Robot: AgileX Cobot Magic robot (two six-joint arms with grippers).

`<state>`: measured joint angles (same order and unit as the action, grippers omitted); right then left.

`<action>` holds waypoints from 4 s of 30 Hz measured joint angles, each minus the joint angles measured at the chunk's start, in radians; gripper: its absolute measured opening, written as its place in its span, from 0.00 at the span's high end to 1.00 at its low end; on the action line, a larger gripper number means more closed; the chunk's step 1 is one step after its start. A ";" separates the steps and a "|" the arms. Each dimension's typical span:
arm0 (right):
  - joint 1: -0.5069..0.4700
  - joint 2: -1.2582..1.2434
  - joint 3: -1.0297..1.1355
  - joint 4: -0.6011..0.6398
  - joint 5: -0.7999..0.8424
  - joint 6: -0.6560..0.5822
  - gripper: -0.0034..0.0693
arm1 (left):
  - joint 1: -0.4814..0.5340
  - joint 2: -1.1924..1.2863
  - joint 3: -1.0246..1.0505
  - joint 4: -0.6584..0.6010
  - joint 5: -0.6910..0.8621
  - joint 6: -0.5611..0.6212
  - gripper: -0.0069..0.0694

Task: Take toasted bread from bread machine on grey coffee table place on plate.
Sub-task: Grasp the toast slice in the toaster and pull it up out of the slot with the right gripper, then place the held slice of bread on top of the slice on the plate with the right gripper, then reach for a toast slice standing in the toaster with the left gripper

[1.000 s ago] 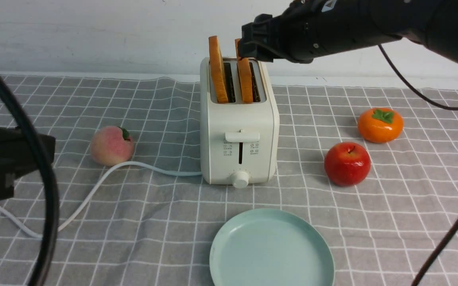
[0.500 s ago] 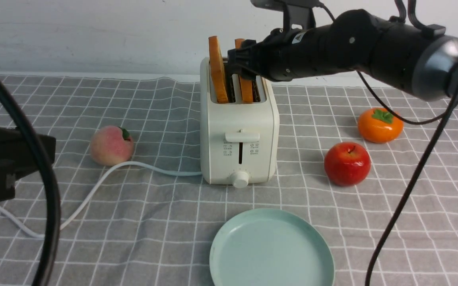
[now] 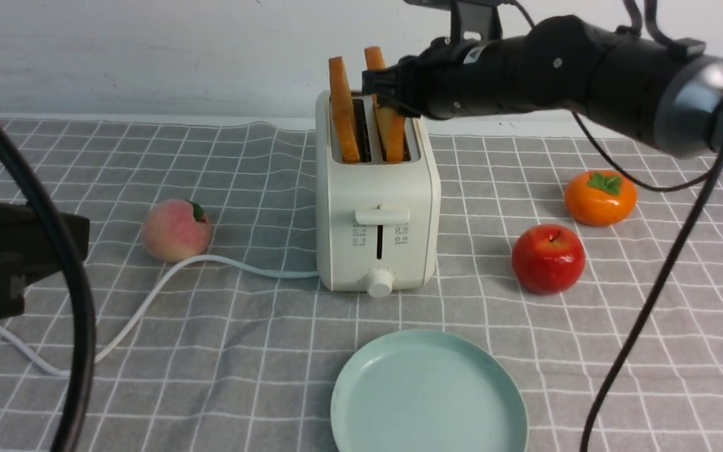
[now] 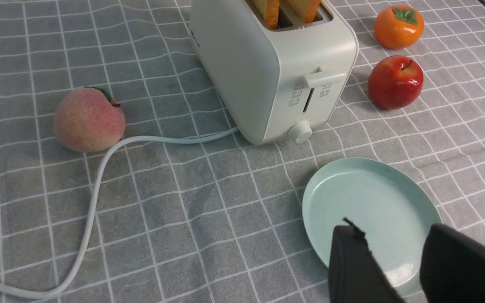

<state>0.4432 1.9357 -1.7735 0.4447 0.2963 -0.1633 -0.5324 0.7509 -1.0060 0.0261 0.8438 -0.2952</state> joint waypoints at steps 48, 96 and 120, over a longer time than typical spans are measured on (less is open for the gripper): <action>0.000 -0.221 0.522 0.259 0.551 0.047 0.59 | 0.000 0.099 0.002 -0.109 -0.007 0.000 0.60; 0.000 -1.305 0.939 -0.303 0.626 0.252 0.32 | 0.000 0.982 -0.809 0.315 0.072 -0.307 0.36; 0.000 -1.300 0.959 -0.308 0.588 0.260 0.32 | 0.000 1.395 -1.092 0.465 -0.047 -0.489 0.38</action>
<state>0.4433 0.6360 -0.8146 0.1363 0.8841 0.0966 -0.5324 2.1458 -2.0975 0.4915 0.7970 -0.7838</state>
